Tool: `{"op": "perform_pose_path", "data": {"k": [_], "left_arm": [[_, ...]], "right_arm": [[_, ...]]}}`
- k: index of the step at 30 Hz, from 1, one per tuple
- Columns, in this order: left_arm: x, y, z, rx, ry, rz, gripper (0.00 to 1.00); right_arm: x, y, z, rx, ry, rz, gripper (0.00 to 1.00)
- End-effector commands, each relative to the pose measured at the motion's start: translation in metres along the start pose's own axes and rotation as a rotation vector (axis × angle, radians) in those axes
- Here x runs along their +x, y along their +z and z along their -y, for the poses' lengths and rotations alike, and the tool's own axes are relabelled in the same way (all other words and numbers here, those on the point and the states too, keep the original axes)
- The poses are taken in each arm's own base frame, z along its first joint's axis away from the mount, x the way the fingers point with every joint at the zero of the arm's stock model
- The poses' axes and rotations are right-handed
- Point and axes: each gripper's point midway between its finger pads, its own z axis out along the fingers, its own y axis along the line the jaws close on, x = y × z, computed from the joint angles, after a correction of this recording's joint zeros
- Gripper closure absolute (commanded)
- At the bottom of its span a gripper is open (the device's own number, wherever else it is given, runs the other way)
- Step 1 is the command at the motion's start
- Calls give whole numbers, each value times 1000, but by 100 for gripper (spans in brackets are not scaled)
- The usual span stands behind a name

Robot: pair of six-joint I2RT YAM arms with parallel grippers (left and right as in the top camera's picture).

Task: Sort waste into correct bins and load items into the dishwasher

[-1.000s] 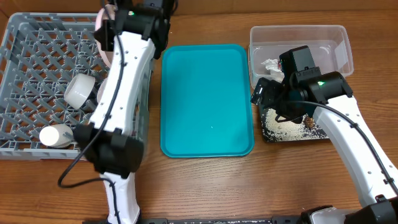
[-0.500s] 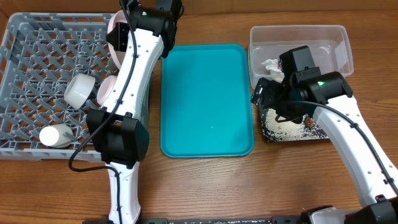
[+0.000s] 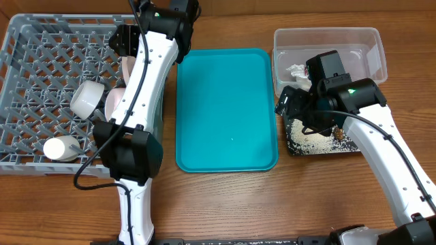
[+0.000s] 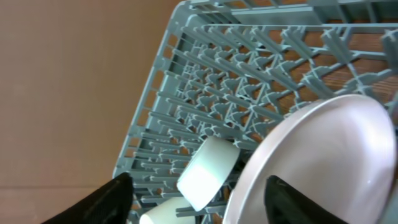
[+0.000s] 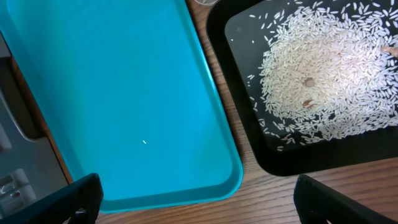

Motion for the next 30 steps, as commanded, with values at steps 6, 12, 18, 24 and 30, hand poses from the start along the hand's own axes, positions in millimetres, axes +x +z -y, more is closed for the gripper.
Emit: {"op": "perform_pose_path", "data": {"k": [6,12,18,24,30], "left_arm": [[-7,-53,-64,192,-183,54,14],[1,-84,-93,322,-203,82,0],[15,-116,-119,469,-252,106,0],[31,-159,-124,722,-272,118,0],[60,-185,-148,825,-271,121,0]], "right_arm": [[0,-5,-2,-12,-9,12,0],[0,-5,-2,-12,-9,12,0],[0,-5,-2,-11,-10,12,0],[-1,-5,-2,-12,-10,13,0],[-5,-11,-6,-27,-73,35,2]]}}
